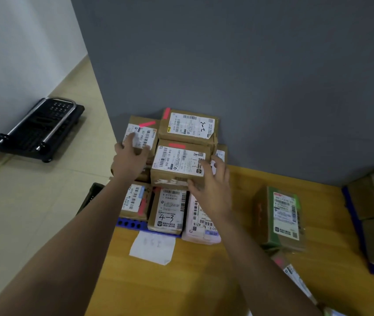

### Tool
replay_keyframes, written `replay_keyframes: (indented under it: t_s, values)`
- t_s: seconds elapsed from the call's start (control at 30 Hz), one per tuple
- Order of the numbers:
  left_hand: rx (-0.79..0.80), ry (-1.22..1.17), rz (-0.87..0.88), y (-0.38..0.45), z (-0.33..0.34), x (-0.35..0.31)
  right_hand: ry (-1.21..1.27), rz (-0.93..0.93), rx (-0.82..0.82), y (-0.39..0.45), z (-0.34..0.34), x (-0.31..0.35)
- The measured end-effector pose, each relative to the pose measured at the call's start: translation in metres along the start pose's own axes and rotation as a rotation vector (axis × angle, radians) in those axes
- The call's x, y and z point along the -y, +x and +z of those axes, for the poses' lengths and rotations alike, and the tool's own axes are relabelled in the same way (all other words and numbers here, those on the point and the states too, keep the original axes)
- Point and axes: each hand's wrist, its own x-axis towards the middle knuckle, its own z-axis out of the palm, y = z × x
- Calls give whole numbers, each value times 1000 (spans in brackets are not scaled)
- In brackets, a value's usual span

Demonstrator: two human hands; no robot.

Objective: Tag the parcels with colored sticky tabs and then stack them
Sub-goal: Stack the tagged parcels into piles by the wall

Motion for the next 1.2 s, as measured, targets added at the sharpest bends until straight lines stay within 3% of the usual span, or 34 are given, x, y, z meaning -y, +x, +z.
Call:
replay_keyframes:
  t_s: [0.13, 0.23, 0.3, 0.43, 0.53, 0.7, 0.8, 0.97, 1.07, 1.2]
  values:
    - [3, 125, 9, -7, -4, 0, 110, 104, 113, -12, -9, -1]
    - [-159, 205, 229, -37, -1, -4, 213, 244, 90, -44, -31, -12]
    - [-168, 161, 384, -65, 6, -11, 244, 339, 35, -75, -51, -25]
    - [-60, 96, 648, -134, 36, -33, 153, 554, -7, -143, -88, -71]
    - [196, 31, 661, -187, 67, -43, 41, 695, 18, -197, -115, -110]
    - [554, 117, 691, -243, 111, -43, -134, 728, 392, -243, -130, -164]
    - [593, 171, 653, -261, 125, -40, -184, 760, 624, -236, -120, -179]
    - [626, 224, 596, -277, 137, -37, -278, 616, 783, -218, -112, -190]
    - [605, 201, 571, -281, 141, -39, -249, 591, 718, -215, -126, -198]
    - [513, 102, 481, -272, 131, -43, -229, 474, 307, -227, -158, -186]
